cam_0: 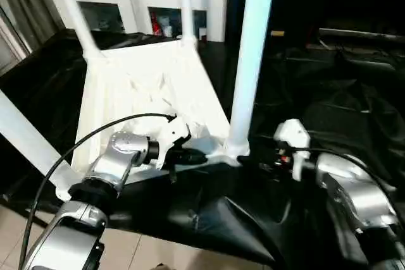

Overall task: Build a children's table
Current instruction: Rotate leg to tighten

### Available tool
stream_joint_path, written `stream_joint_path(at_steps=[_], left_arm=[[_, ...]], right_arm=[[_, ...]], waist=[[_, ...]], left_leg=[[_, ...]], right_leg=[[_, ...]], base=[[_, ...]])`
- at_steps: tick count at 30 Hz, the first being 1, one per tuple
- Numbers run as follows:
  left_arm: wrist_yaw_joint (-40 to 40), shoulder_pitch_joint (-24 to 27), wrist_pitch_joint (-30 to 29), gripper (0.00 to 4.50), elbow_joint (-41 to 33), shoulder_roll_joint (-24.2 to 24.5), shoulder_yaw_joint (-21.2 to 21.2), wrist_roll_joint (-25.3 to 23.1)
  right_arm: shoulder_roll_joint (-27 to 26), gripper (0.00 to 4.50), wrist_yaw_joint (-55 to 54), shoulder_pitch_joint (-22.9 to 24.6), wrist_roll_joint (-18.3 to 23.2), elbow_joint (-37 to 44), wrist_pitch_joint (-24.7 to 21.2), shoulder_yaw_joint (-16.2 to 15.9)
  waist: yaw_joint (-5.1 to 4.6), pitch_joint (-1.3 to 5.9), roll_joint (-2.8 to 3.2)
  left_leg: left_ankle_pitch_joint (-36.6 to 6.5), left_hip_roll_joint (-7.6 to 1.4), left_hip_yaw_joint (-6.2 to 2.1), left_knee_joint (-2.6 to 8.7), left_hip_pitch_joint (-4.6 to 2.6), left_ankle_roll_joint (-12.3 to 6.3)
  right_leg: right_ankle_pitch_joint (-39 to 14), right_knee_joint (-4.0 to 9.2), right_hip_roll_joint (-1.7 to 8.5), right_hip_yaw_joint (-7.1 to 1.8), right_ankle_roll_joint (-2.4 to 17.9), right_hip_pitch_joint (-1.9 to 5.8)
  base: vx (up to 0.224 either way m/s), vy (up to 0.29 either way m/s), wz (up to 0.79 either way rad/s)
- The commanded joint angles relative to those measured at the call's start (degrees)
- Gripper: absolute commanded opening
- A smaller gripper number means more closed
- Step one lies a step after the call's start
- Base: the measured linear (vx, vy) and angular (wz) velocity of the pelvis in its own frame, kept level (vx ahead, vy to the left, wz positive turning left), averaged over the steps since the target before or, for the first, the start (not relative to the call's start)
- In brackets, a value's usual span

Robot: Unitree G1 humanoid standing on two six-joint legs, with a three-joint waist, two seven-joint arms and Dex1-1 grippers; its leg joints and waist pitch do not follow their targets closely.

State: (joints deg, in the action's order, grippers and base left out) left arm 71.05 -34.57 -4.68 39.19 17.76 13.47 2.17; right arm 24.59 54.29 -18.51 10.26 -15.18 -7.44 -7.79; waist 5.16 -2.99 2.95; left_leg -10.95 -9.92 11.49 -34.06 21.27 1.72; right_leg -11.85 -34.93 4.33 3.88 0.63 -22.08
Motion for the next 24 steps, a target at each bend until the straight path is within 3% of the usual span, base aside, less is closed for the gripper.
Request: stream_joint_path(at_steps=[1,4,9,10,12,16,24], left_arm=[[2.63,1.09,-0.75,0.08,-1.09,-0.57,1.27,1.51],[2.64,1.28,-0.70,0.08,-1.52,-0.58,1.65,1.45],[2.22,1.39,-0.46,0.08,-1.31,-0.55,1.39,1.01],[2.16,1.48,-0.57,0.00,-1.48,-0.52,1.30,0.93],[1.98,1.50,-0.68,0.00,-1.59,-0.34,1.17,0.84],[1.97,1.41,-0.66,0.00,-1.38,-0.27,1.13,0.84],[2.32,1.52,-0.91,0.00,-1.35,-0.03,1.24,0.81]], right_arm=[[-0.31,3.44,0.28,-1.02,-1.15,-0.95,1.39,-0.93],[-0.39,3.44,0.42,-2.01,-2.33,-2.87,2.85,-1.77],[-0.36,3.44,1.54,-2.42,-2.16,-3.89,3.26,-2.16],[-0.35,3.14,1.76,-2.48,-1.97,-4.05,3.27,-2.19],[-0.53,3.14,2.18,-2.83,-1.54,-4.83,3.65,-2.04],[-0.86,2.71,2.61,-3.07,-1.17,-5.44,3.98,-1.82],[-1.45,2.59,3.39,-2.99,-0.74,-5.86,4.01,-1.93]], waist=[[-0.13,3.67,-1.01],[-0.17,3.63,-1.36],[-0.11,3.59,-1.41],[-0.09,3.61,-1.37],[-0.10,3.69,-1.47],[-0.05,3.67,-1.32],[-0.11,3.70,-1.37]], left_leg=[[-7.51,-3.84,-1.68,3.64,-0.72,-4.55],[-7.52,-3.75,-1.67,3.65,-0.62,-4.74],[-7.95,-3.74,-1.70,3.65,-0.65,-4.67],[-7.65,-3.76,-1.72,3.66,-0.63,-4.80],[-7.20,-3.76,-1.70,3.58,-0.63,-5.03],[-7.03,-3.74,-1.71,3.55,-0.58,-5.25],[-7.13,-3.73,-1.70,3.56,-0.60,-5.23]], right_leg=[[-6.10,3.87,4.83,-3.05,14.59,2.19],[-6.74,3.91,4.90,-2.99,14.50,2.33],[-8.55,4.05,4.95,-3.04,13.90,2.39],[-8.29,4.00,4.91,-3.03,13.84,2.37],[-7.55,3.86,4.90,-3.01,13.99,2.39],[-7.70,3.88,4.91,-2.97,14.03,2.39],[-7.68,3.86,4.85,-2.94,14.08,2.40]], base=[[0.000,0.000,0.00],[0.000,0.000,0.00],[0.000,0.000,0.00],[0.000,0.000,0.00],[0.000,0.000,0.00],[0.000,0.000,0.00],[0.000,0.000,0.00]])
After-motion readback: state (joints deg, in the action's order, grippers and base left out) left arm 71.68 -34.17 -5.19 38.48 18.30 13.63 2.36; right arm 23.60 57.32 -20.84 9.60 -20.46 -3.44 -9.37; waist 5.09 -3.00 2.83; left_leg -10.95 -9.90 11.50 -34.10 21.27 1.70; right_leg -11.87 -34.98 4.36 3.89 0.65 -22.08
